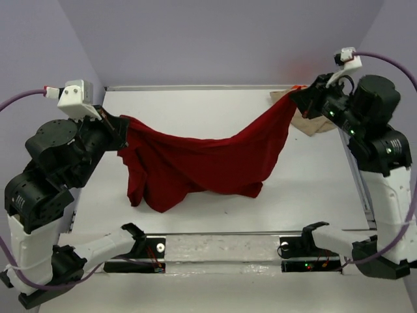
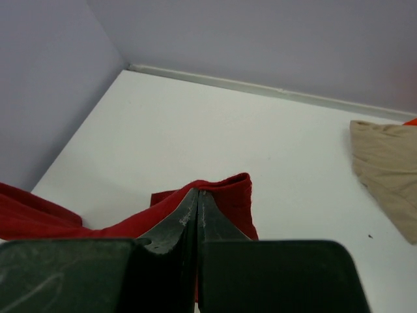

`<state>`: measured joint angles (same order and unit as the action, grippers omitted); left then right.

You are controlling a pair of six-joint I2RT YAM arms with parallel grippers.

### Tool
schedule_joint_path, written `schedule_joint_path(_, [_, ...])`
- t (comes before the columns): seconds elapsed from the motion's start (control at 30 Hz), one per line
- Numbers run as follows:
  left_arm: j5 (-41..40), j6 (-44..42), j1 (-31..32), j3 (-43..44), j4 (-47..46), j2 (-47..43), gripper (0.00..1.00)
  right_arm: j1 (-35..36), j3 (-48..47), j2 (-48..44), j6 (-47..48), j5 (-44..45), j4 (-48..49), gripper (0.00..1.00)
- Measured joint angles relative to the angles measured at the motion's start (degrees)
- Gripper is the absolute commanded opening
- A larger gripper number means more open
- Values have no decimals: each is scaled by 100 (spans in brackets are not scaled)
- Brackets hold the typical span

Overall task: Fold and stack the t-shirts
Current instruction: Flatten the tshirt out

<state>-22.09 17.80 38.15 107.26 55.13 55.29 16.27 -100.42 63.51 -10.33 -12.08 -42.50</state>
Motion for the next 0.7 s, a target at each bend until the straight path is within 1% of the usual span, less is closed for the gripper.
schedule_joint_path(0.1, [-262,-85,-2,15,-87,352,0,0,0,568,50,-50,131,0])
schedule_joint_path(0.23, [-509,-164,-125,186,-229,1327,0,46,-4,1467,57,-39,262,0])
schedule_joint_path(0.3, [-391,-234,-367,389,-361,1862,0,72,-55,1847,72,11,258,0])
schedule_joint_path(0.43, [83,-345,-1191,398,-564,2739,0,109,-400,2603,146,140,295,0])
schedule_joint_path(0.53, [417,-398,-1757,483,-614,3230,0,111,-975,3147,238,273,299,0])
schedule_joint_path(0.7, [776,-420,-2273,879,-776,3869,0,111,-1836,3971,372,437,345,0])
